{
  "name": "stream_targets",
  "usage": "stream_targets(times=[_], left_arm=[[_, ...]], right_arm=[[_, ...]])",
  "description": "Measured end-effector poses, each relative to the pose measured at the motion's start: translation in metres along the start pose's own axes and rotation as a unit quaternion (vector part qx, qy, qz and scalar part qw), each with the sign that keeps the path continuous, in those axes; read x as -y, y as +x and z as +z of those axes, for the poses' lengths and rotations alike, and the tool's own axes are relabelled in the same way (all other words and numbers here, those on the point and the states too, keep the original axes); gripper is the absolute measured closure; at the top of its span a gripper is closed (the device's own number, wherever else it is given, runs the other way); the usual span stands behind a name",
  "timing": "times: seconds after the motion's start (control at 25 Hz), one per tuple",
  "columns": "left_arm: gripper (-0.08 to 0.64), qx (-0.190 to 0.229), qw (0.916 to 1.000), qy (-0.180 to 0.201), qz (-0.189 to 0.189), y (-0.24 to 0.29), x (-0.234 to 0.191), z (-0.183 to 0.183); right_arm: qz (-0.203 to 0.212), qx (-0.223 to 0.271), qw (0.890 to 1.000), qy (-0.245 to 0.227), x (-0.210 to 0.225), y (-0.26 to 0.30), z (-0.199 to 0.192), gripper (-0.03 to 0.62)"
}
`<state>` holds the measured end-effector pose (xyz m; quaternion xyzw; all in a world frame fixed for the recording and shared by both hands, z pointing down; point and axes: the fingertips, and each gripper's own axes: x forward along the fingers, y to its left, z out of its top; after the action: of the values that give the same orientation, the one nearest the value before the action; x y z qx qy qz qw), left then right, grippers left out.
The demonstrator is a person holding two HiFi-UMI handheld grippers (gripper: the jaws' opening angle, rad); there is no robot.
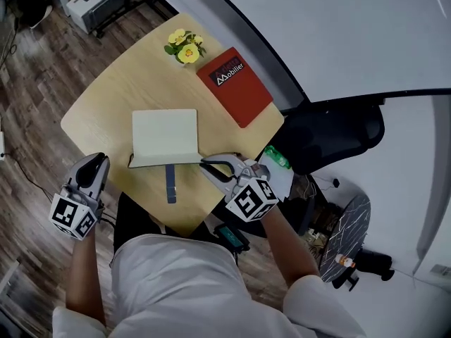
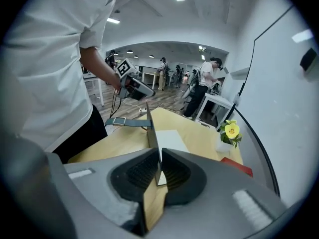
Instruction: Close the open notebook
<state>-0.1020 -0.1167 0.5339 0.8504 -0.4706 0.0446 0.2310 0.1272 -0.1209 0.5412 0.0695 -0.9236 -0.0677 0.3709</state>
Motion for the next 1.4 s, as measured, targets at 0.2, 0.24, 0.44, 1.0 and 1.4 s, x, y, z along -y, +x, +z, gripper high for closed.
stream_targets(times=[0.2,0.24,0.44,1.0,1.4], left_arm=[[0.511,0.000,0.9999,-0.014,-0.009,0.000,0.002,0.000],[0.511,0.000,0.9998,-0.017,-0.012,0.001,0.002,0.000],[0.511,0.002,0.9999,0.004,-0.016,0.002,0.003,0.009],[0.512,0.007,0.9979,0.063,-0.013,0.022,0.006,0.018],[0.512,-0.019,0.9986,0.041,-0.029,0.034,0.006,-0.001]], right_arm=[[0.002,0.018,0.999,0.029,0.030,0.008,0.004,0.568],[-0.002,0.019,0.999,0.030,0.036,0.010,0.005,0.567],[-0.009,0.025,0.999,0.044,0.059,0.022,0.003,0.566],[-0.021,0.039,0.992,0.114,0.114,0.065,-0.025,0.557],[0.002,0.033,0.978,0.204,0.131,0.101,-0.074,0.552]])
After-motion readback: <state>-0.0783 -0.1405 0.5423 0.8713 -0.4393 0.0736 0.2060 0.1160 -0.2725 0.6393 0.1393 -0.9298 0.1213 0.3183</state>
